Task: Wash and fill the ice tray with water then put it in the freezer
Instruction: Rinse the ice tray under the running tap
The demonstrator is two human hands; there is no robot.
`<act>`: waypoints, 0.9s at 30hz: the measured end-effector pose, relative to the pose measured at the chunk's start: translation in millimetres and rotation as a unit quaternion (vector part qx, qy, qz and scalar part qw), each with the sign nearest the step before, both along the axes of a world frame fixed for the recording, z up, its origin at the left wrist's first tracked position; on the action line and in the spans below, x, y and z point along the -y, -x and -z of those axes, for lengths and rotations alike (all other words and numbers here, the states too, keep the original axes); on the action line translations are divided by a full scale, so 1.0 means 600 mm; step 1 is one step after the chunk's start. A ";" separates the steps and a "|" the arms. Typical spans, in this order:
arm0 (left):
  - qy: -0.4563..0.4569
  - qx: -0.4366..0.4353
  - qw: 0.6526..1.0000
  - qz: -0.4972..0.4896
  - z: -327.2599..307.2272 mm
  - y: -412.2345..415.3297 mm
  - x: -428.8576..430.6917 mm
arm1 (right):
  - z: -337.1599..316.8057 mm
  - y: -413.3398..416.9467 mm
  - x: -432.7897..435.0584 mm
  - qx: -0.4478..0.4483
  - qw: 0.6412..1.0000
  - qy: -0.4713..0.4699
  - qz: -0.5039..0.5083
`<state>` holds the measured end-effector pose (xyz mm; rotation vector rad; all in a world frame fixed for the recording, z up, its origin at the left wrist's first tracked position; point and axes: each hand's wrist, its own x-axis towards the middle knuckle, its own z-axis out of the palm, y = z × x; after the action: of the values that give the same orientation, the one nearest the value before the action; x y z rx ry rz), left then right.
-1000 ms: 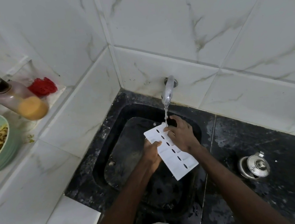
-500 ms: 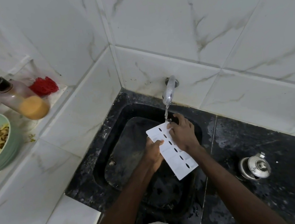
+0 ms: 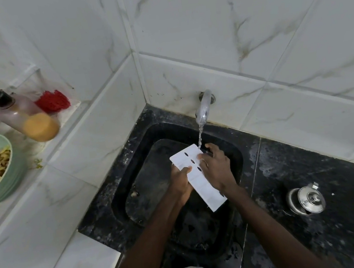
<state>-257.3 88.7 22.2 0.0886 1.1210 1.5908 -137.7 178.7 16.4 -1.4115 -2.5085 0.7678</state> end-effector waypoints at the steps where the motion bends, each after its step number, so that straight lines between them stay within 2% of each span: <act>1: 0.002 0.005 1.000 -0.003 -0.001 0.001 0.000 | 0.000 0.002 0.003 -0.002 1.000 0.011 -0.005; 6: 0.034 -0.017 0.999 -0.019 0.008 0.021 -0.002 | -0.002 -0.010 0.002 -0.029 0.997 0.026 -0.070; 11: 0.029 -0.022 0.999 0.001 0.001 0.007 -0.002 | -0.013 -0.009 -0.017 0.035 0.998 -0.035 -0.024; 13: 0.009 -0.012 1.000 0.002 -0.003 0.005 -0.004 | -0.014 0.000 -0.011 0.034 0.999 -0.019 -0.024; 18: 0.003 -0.005 1.000 -0.002 -0.009 0.031 0.001 | -0.009 0.002 0.002 -0.038 0.996 0.046 -0.067; 23: 0.022 -0.012 1.000 0.007 -0.007 0.014 0.001 | -0.020 0.000 -0.011 0.017 0.999 -0.022 -0.026; 27: 0.024 -0.013 0.999 -0.031 -0.013 0.015 -0.004 | -0.004 0.007 -0.001 0.009 0.996 0.043 -0.076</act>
<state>-266.4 91.3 30.0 0.0427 1.1922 1.6204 -141.7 179.4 18.7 -1.2672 -2.6510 0.9034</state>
